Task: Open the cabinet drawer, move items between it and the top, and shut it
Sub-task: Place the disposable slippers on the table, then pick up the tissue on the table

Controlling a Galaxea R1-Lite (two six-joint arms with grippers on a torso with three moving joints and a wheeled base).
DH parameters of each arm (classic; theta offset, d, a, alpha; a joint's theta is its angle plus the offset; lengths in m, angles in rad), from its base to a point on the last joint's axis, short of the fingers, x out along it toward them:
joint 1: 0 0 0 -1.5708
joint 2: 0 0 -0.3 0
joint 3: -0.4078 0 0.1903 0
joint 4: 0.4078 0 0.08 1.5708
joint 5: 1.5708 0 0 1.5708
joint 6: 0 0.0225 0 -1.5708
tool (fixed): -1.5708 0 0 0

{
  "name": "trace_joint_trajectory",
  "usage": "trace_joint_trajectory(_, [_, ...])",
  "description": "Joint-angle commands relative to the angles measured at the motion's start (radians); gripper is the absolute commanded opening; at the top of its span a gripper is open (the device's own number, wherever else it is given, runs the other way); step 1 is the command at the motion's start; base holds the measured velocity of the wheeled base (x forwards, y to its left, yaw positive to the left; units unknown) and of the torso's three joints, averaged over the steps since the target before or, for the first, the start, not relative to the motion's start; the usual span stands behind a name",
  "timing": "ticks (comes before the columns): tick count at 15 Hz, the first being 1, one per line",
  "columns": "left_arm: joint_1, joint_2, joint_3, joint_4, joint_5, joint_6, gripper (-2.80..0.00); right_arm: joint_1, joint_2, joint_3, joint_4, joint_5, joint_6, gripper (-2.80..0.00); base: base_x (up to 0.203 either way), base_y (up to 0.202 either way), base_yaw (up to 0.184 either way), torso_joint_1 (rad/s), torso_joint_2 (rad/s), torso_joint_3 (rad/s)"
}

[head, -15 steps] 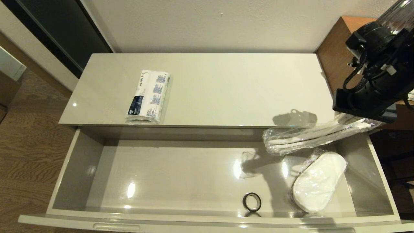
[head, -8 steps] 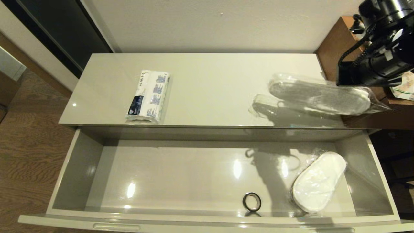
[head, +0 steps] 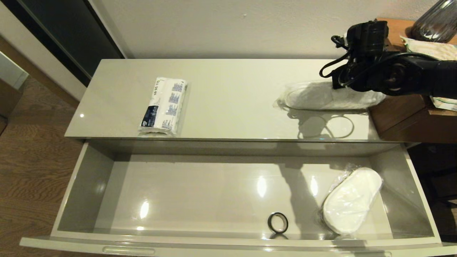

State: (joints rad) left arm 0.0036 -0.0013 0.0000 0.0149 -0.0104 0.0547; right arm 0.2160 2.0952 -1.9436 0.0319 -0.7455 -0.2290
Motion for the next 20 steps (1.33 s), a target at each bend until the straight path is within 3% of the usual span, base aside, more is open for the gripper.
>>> trace_joint_trajectory(1, [-0.001, 0.001, 0.000, 0.000, 0.000, 0.001, -2.80, -0.001, 0.011, 0.001, -0.015, -0.004, -0.018, 0.00, 0.000, 0.000, 0.000, 0.000, 0.00, 0.000])
trace_joint_trajectory(7, [-0.001, 0.001, 0.000, 0.000, 0.000, 0.001, -2.80, 0.010, -0.196, 0.000, 0.148, -0.011, -0.018, 0.00, 0.000, 0.000, 0.000, 0.000, 0.00, 0.000])
trace_joint_trajectory(15, [-0.001, 0.001, 0.000, 0.000, 0.000, 0.001, -2.80, 0.074, -0.384, 0.010, 0.303, -0.100, -0.010, 0.00, 0.000, 0.000, 0.000, 0.000, 0.00, 0.000])
trace_joint_trajectory(18, [-0.001, 0.001, 0.000, 0.000, 0.000, 0.001, -2.80, 0.074, -0.446, 0.147, 0.307, -0.112, 0.046, 0.00, 0.000, 0.000, 0.000, 0.000, 0.00, 0.000])
trace_joint_trajectory(19, [-0.001, 0.001, 0.000, 0.000, 0.000, 0.001, -2.80, 0.074, -0.487, 0.203, 0.312, -0.111, 0.076, -2.80, 0.000, 0.000, 0.000, 0.000, 0.00, 0.000])
trace_joint_trajectory(20, [-0.001, 0.001, 0.000, 0.000, 0.000, 0.001, -2.80, 0.074, -0.523, 0.238, 0.323, -0.108, 0.103, -2.80, 0.000, 0.000, 0.000, 0.000, 0.00, 0.000])
